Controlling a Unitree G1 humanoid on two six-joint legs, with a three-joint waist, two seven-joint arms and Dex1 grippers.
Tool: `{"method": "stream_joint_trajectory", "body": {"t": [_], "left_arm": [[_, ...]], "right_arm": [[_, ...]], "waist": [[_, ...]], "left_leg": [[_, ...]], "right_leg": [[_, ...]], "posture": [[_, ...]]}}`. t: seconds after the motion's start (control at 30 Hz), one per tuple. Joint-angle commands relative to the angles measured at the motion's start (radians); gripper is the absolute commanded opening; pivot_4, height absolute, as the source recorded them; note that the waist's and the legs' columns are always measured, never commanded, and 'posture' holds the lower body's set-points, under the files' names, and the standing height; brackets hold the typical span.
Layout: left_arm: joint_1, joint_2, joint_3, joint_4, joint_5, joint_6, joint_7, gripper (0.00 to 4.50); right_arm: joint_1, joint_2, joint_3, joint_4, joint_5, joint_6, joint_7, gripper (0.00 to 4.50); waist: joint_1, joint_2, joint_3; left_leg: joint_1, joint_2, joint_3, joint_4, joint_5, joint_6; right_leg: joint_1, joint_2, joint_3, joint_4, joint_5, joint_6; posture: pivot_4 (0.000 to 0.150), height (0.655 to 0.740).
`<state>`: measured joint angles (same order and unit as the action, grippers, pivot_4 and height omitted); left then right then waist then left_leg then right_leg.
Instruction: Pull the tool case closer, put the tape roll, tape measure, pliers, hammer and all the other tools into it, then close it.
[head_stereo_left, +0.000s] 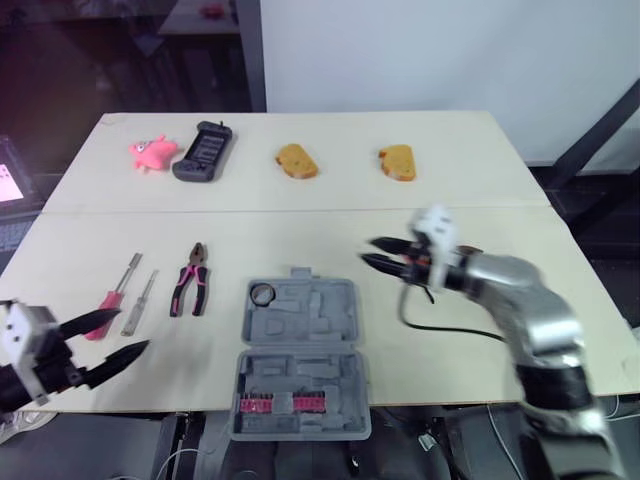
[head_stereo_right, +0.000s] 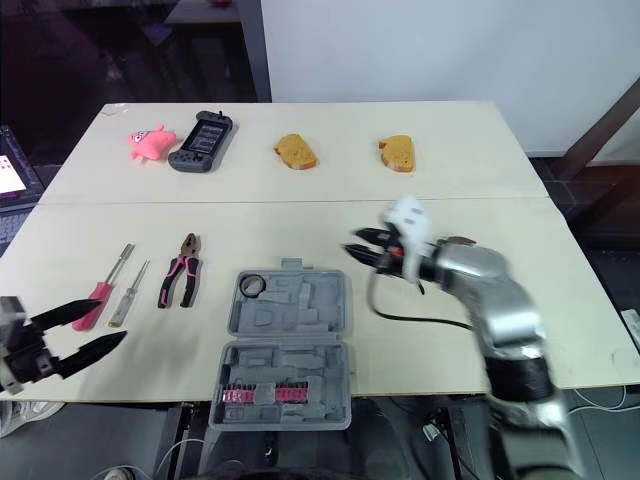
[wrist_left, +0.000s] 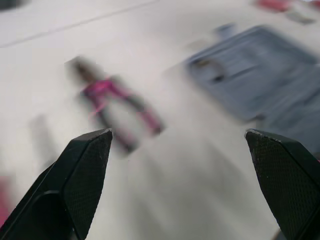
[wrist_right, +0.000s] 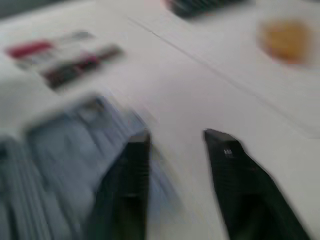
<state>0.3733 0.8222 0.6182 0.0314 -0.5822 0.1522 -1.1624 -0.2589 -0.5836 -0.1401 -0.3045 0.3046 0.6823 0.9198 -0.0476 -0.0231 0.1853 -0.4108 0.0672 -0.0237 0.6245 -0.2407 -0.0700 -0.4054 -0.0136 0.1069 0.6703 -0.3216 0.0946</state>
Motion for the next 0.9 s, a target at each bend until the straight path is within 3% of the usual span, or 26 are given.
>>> {"method": "stream_joint_trajectory", "body": {"t": [0.03,0.1,0.23,0.47,0.63,0.9], "left_arm": [[0.000,0.049,0.096,0.150,0.039,-0.072,-0.023,4.50],[-0.009,0.082,0.138,0.266,0.037,-0.091,-0.043,4.50],[-0.030,0.138,0.168,0.472,0.071,-0.170,-0.074,4.50],[-0.071,0.183,0.168,0.660,0.103,-0.261,-0.099,4.50],[-0.082,0.191,0.161,0.677,0.106,-0.277,-0.110,4.50],[-0.086,0.142,0.124,0.553,0.100,-0.246,-0.104,4.50]], "right_arm": [[0.170,-0.109,-0.183,-0.063,0.063,-0.058,0.081,3.60],[0.317,-0.161,-0.309,-0.054,0.081,-0.096,0.128,4.42],[0.498,-0.197,-0.438,0.007,0.086,-0.180,0.171,4.42],[0.573,-0.193,-0.447,0.133,0.065,-0.331,0.167,4.42],[0.578,-0.193,-0.436,0.147,0.075,-0.359,0.151,4.42],[0.578,-0.187,-0.424,0.106,0.081,-0.344,0.097,4.42]], "waist": [[-0.001,-0.001,0.000],[-0.003,-0.001,0.000],[-0.014,-0.002,0.000],[-0.023,-0.004,-0.001],[-0.021,-0.004,-0.001],[-0.021,-0.004,-0.001]], "left_leg": [[0.001,0.000,0.000,-0.001,0.000,0.000],[0.001,0.000,0.000,-0.002,0.000,0.001],[0.002,0.000,0.001,-0.002,-0.001,0.001],[0.004,0.001,0.003,0.002,-0.001,0.001],[0.003,0.001,0.004,0.000,-0.001,0.001],[0.004,0.001,0.004,0.000,-0.001,0.001]], "right_leg": [[0.000,0.001,0.000,-0.001,0.000,0.000],[0.000,0.001,0.001,-0.001,0.000,0.000],[0.001,0.001,0.001,-0.003,0.000,0.000],[0.004,-0.001,0.003,-0.004,0.001,-0.002],[0.003,-0.001,0.003,-0.004,0.001,-0.002],[0.004,-0.001,0.002,-0.004,0.001,-0.002]], "posture": [[0.150,0.7400],[0.150,0.7400],[0.150,0.7400],[0.150,0.7400],[0.150,0.7400],[0.150,0.7400]]}}
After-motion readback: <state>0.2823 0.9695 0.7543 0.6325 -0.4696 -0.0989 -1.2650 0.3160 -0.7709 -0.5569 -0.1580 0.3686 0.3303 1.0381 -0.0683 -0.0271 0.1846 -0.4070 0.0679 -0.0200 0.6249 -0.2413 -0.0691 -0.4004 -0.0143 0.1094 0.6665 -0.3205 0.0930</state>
